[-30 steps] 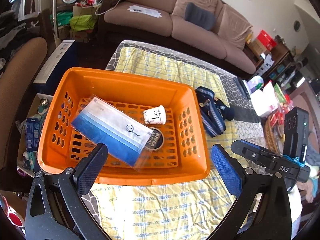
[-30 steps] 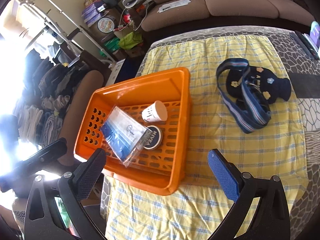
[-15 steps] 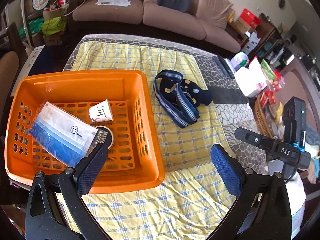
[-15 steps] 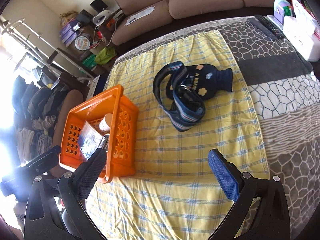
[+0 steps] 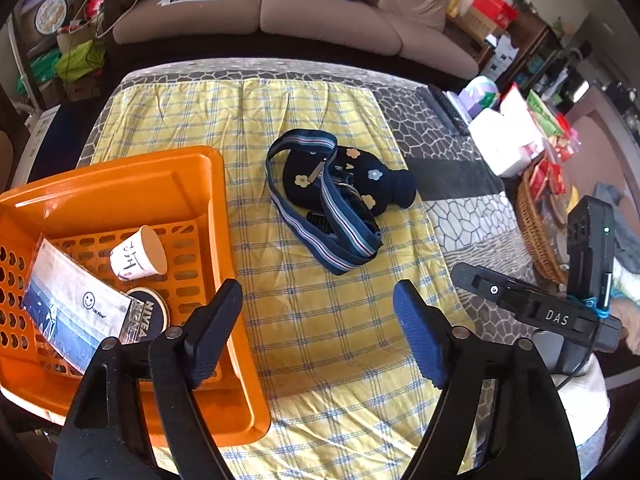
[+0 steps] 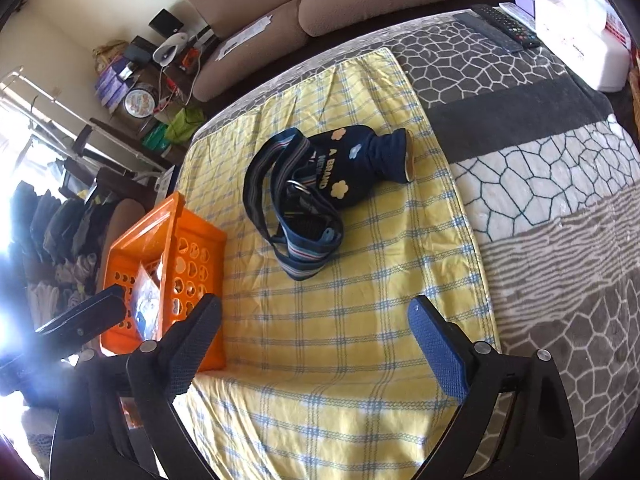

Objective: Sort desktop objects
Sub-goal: 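Close the left gripper on the blue striped strap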

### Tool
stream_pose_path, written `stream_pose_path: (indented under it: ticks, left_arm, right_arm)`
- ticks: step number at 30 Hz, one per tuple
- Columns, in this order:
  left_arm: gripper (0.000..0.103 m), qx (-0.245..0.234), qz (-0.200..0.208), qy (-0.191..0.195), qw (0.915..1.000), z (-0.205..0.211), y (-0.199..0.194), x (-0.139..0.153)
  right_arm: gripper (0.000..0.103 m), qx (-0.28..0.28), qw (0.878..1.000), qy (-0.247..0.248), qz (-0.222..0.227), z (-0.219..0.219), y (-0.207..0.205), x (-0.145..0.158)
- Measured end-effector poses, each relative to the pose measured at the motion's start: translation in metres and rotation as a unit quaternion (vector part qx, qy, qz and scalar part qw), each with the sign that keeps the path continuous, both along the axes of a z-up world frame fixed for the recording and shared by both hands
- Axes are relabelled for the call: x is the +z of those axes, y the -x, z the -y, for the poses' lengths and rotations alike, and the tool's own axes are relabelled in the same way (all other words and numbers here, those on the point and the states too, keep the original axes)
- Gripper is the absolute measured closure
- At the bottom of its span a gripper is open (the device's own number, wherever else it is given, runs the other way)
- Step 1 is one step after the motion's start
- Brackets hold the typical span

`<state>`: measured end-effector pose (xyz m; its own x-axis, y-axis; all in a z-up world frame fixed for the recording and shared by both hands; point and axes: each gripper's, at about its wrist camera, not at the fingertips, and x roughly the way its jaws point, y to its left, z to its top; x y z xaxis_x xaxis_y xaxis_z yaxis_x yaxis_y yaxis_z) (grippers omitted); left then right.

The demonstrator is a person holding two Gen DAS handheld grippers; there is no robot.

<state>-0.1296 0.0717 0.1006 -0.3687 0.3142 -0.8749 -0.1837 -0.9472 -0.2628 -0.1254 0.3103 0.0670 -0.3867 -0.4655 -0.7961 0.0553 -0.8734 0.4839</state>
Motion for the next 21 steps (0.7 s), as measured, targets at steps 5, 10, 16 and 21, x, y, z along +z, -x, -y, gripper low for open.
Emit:
stream_pose_path:
  ticks: [5,10,16,21]
  left_arm:
    - [0.043,-0.015,0.008,0.011,0.9998,-0.026,0.021,-0.013]
    - [0.043,-0.017,0.02,0.036,0.999,-0.051,0.048,-0.035]
    - [0.043,-0.011,0.047,0.051,0.9975,-0.073,0.082,-0.068]
    - [0.043,0.006,0.06,0.057,0.9965,-0.077,0.101,-0.092]
  right_arm:
    - [0.014,-0.006,1.0,0.005,0.011,-0.009,0.015,-0.017]
    - [0.019,-0.01,1.0,0.014,0.021,-0.014,0.032,-0.035]
    - [0.019,0.001,0.999,0.023,0.033,-0.013,0.047,-0.056]
    - [0.018,0.016,0.999,0.03,0.036,-0.012,0.054,-0.068]
